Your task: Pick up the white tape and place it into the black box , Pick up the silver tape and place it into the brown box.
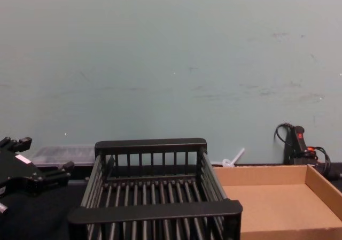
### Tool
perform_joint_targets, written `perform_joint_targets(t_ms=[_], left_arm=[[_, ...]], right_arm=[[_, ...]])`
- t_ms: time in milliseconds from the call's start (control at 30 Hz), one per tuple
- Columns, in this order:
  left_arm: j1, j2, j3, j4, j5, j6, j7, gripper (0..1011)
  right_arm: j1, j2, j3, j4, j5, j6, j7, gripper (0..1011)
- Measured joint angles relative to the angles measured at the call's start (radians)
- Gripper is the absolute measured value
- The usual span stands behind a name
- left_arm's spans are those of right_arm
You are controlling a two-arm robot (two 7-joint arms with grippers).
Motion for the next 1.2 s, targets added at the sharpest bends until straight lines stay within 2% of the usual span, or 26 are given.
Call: perform_joint_targets(t_ms=[300,600,900,1200], left_arm=[[0.000,0.000,0.000,0.000,0.000,0.000,0.000,1001],[0.000,0.000,0.000,0.000,0.000,0.000,0.000,1001],[0.000,0.000,0.000,0.000,0.000,0.000,0.000,1001],[0.000,0.000,0.000,0.000,0.000,0.000,0.000,1001]], right_arm=[[0.015,-0.005,0.024,-0.014,0.004,-0.035,0.018,134],[0.076,-0.030,0.039,0.004,0.007,-0.059,0.017,134],[0.161,-0.071,0.041,0.062,0.005,-0.070,0.003,133],[0.268,-0.120,0.016,0.160,-0.029,-0.072,-0.012,134]])
